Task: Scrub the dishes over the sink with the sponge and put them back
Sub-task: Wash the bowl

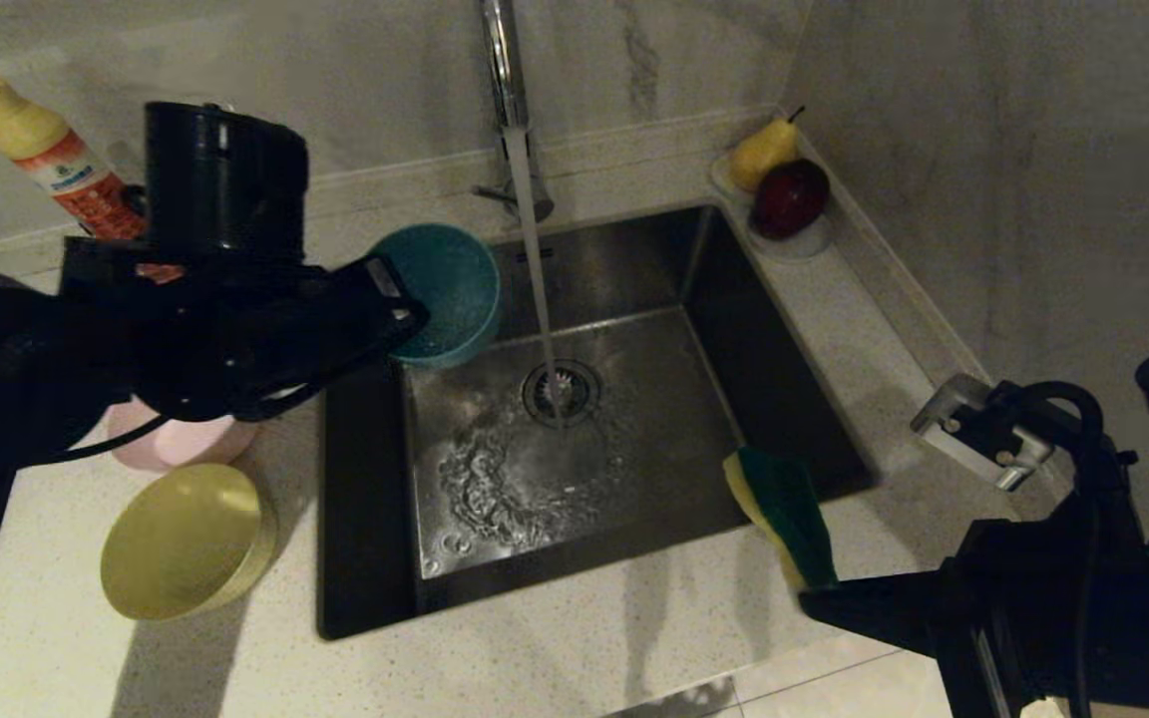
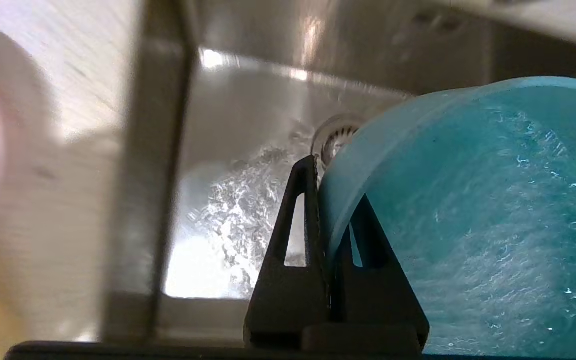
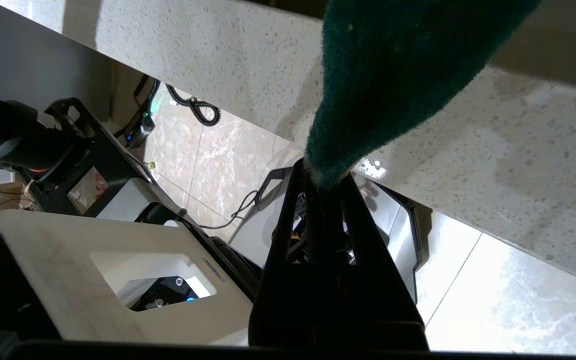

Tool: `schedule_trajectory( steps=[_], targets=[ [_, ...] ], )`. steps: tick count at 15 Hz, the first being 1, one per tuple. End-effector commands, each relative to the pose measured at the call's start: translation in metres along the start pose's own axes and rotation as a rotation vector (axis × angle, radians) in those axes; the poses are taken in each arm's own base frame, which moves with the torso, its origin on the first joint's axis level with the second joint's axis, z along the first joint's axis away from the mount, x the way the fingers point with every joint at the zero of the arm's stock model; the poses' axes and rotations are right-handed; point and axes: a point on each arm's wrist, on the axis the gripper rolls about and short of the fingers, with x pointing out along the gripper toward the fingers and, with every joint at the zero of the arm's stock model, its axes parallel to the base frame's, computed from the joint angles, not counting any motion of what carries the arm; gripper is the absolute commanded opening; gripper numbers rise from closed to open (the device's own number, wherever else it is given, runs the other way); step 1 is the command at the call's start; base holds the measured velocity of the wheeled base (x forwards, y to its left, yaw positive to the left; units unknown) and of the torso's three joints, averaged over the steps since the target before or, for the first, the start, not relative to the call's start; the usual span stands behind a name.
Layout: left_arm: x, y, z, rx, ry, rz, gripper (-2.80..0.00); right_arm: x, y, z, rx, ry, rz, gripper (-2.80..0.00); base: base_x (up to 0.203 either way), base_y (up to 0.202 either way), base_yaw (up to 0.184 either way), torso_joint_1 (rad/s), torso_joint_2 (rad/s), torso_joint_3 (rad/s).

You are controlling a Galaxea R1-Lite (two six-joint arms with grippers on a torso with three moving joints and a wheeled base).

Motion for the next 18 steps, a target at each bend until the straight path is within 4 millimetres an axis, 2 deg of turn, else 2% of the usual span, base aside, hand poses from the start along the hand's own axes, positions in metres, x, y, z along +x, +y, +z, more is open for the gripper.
schedule_trajectory(
  steps=[1,5,9,11,14,18],
  targets=[
    [-0.035,0.017,0.012,0.025,-0.083,-0.042,-2.80,0.005,-0.001,-0.001,0.003,0.019,-0.005,-2.80,0.000,0.000,0.000,0.000,0.00,0.000],
    [-0.046,0.032,0.000,0.184,-0.296,-0.120,-2.80,0.004,-0.001,-0.001,0.005,0.018,-0.007,-2.80,0.000,0.000,0.000,0.000,0.00,0.000],
    [-0.046,0.035,-0.008,0.272,-0.393,-0.159,-2.80,-0.002,0.000,-0.001,0.002,0.002,-0.007,-2.80,0.000,0.000,0.000,0.000,0.00,0.000],
    [-0.048,0.032,-0.001,0.286,-0.537,-0.201,-2.80,-0.002,0.000,-0.001,0.001,0.002,-0.004,-2.80,0.000,0.000,0.000,0.000,0.00,0.000],
    [-0.049,0.029,0.003,0.323,-0.597,-0.217,-2.80,0.001,0.001,-0.001,0.000,0.011,0.004,-2.80,0.000,0.000,0.000,0.000,0.00,0.000],
    [-0.067,0.027,0.023,0.351,-0.799,-0.262,-2.80,-0.004,0.002,0.000,-0.004,-0.007,0.010,-2.80,0.000,0.000,0.000,0.000,0.00,0.000]
  ],
)
